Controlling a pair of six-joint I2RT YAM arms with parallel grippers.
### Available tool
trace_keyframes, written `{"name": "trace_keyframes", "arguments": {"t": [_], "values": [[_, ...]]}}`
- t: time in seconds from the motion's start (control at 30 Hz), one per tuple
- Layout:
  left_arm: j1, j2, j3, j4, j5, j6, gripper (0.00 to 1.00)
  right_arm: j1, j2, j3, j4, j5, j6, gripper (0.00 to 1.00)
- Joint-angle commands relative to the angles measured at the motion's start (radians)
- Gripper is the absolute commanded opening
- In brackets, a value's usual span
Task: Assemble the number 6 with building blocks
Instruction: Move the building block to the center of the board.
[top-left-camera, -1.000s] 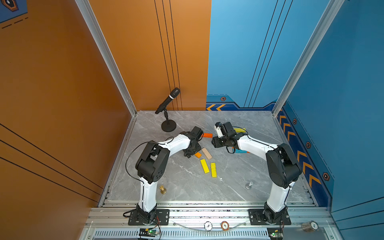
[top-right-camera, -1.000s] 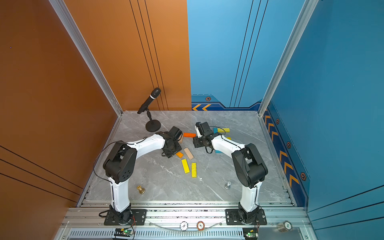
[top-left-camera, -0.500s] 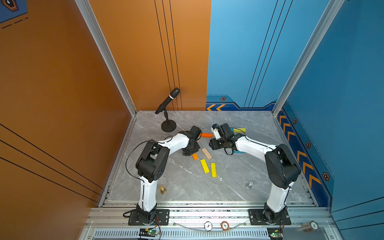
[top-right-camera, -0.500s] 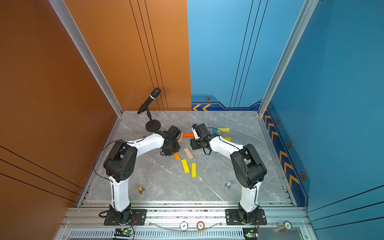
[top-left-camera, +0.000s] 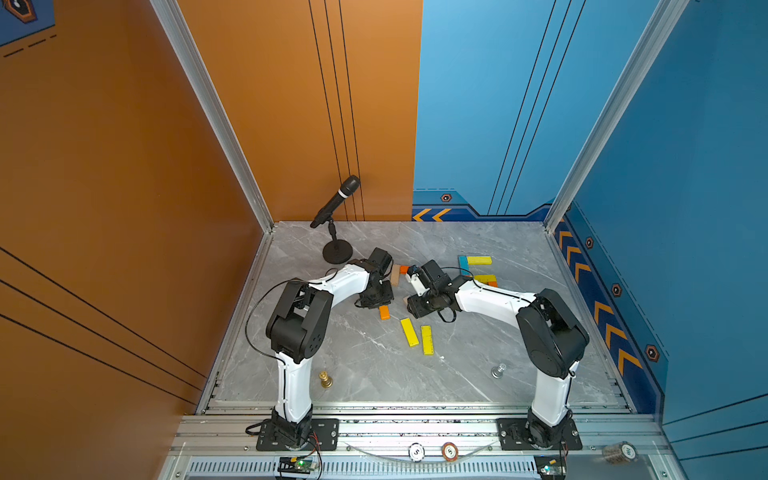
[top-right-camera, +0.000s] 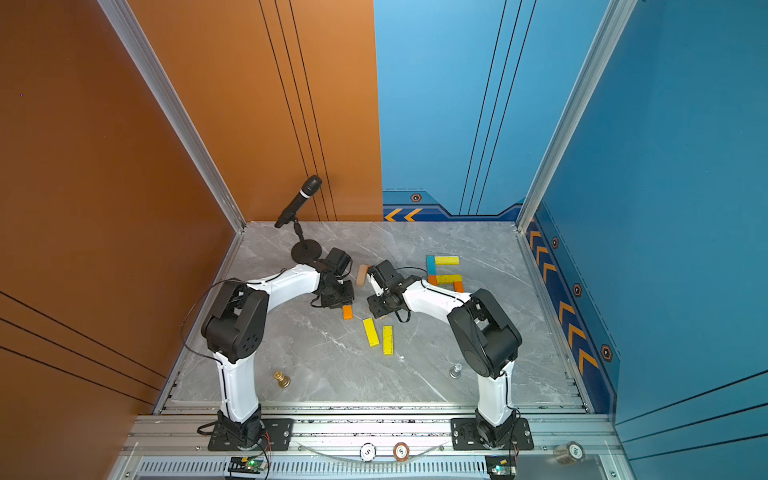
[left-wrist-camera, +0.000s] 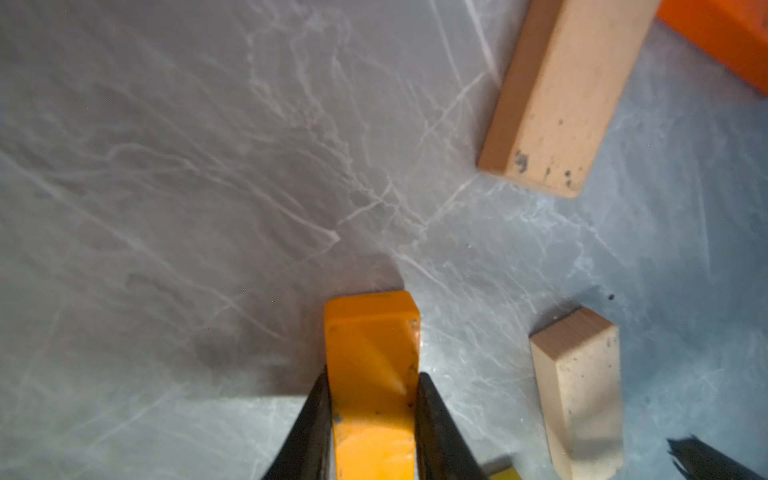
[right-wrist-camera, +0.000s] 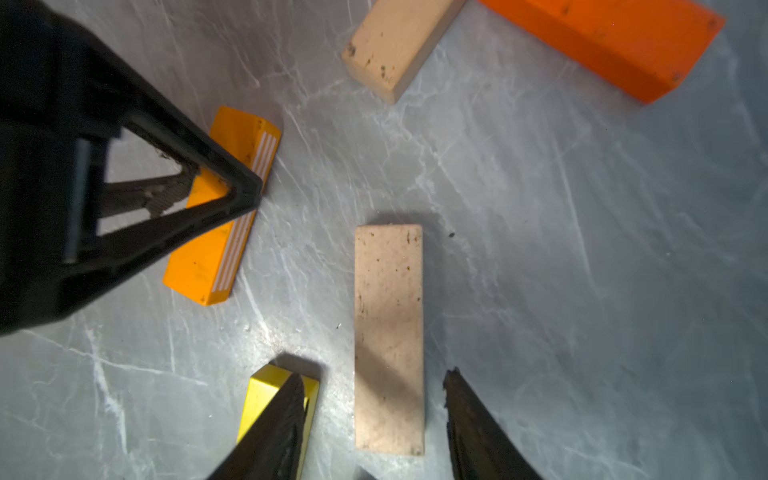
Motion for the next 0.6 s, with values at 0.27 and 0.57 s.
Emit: {"name": "trace_keyframes", "arguments": {"t": [0.27,0.57], "values": [[0.005,0.059,0.061,-0.020,0.105,0.166,0.29,0.013,0.055,0.010,-0.051,0.091,-0.004,0.42],[0.001,0.089,0.110,-0.039,0.128,0.245,0.29,-0.016,-0.033,-0.109,-0.002,0.102,0.020,0.30]]}}
